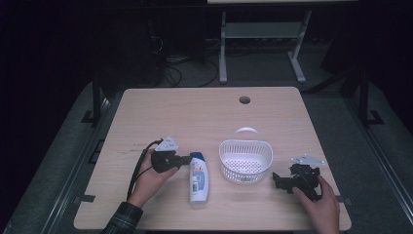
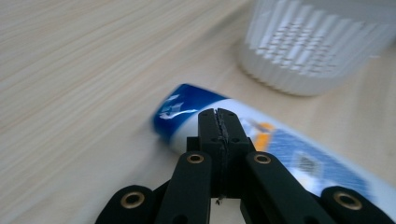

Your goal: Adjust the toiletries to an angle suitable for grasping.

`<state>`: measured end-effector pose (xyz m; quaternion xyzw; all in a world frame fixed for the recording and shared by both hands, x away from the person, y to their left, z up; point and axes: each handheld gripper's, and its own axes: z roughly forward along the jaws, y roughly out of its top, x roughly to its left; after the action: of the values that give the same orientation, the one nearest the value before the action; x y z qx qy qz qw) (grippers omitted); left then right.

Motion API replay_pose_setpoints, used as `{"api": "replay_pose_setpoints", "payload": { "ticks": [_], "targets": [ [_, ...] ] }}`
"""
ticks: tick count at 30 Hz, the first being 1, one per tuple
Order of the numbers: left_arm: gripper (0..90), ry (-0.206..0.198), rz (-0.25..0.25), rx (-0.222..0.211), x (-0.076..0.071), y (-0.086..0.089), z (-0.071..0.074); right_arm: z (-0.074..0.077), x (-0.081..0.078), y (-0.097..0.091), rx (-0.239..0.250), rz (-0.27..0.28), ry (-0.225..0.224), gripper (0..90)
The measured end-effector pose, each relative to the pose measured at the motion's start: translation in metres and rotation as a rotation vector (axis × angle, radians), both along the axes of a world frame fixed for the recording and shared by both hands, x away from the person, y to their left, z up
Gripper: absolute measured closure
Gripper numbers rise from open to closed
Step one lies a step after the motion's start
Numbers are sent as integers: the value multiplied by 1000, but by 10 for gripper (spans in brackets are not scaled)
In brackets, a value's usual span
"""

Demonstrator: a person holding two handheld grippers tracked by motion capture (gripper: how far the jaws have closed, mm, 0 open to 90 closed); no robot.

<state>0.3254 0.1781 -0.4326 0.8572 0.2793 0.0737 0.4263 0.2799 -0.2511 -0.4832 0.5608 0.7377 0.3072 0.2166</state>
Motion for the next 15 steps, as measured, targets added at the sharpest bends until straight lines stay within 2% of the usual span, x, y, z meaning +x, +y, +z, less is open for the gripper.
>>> {"api": "replay_pose_setpoints", "payload": {
  "ticks": [2, 15],
  "targets": [
    [900, 9, -25, -13, -6, -5, 2, 0, 0, 0, 0, 0, 0, 0],
    [900, 28, -157, 10, -28, -46, -1, 0, 0, 0, 0, 0, 0, 0]
  ]
}}
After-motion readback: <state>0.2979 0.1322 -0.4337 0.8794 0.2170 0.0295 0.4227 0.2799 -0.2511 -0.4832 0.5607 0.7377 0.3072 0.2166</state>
